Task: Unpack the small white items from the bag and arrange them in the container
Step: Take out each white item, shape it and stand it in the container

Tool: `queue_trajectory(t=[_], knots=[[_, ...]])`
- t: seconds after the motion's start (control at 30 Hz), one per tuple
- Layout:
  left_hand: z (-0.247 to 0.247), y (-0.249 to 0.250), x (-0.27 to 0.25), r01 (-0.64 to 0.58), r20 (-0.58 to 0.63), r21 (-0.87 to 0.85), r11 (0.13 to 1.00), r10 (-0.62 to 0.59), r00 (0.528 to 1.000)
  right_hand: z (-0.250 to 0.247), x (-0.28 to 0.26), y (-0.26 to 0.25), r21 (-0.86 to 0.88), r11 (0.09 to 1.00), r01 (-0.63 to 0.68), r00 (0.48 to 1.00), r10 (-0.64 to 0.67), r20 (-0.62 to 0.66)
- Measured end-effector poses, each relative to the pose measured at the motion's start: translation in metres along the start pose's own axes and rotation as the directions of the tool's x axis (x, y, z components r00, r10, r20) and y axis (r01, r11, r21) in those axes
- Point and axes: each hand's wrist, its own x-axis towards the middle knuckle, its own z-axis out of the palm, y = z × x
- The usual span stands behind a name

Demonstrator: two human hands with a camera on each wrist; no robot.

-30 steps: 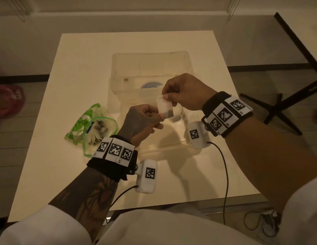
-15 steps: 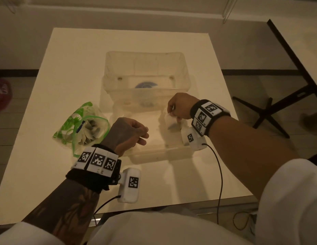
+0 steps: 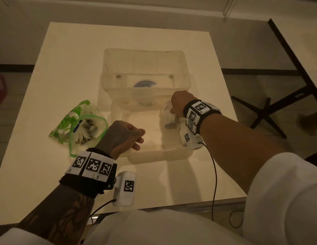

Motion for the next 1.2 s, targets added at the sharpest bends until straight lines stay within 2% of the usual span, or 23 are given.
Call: queue_trajectory(t=[0.23,0.37,0.47,0.6,0.8,0.97,1.07,1.2], knots=[[0.0,-0.004,-0.002,0.017,0.003,0.003,1.0,-0.017,1.0,0.0,-0.006,-0.003,0.056,0.997,0.05,0.998,-0.052,0.034],[0.0,-0.004,-0.003,0.025,0.001,-0.012,1.0,-0.025,1.0,-0.001,-0.022,-0.011,0.136,0.979,0.152,0.962,-0.178,0.208],[0.001,-0.003,-0.004,0.03,-0.002,-0.027,0.999,-0.03,1.0,0.005,-0.025,-0.014,0.122,0.983,0.137,0.944,-0.167,0.284],[-0.001,-0.003,-0.005,0.026,-0.007,-0.04,0.999,-0.027,1.0,-0.001,-0.025,-0.012,0.038,0.984,0.174,0.954,-0.178,0.242],[-0.003,-0.004,-0.006,0.033,-0.008,-0.05,0.998,-0.034,0.999,-0.004,-0.024,-0.007,0.043,0.985,0.165,0.954,-0.17,0.247],[-0.007,-0.004,-0.007,0.033,-0.031,-0.064,0.997,-0.035,0.999,-0.002,-0.022,-0.011,-0.031,0.987,0.16,0.961,-0.148,0.234],[-0.012,-0.005,-0.006,0.028,-0.057,-0.068,0.997,-0.031,0.998,-0.006,-0.023,-0.013,0.008,0.991,0.131,0.969,-0.129,0.209],[-0.022,-0.011,-0.006,0.011,-0.127,-0.03,0.999,-0.015,0.992,-0.013,-0.03,-0.011,0.04,0.987,0.154,0.972,-0.158,0.175]])
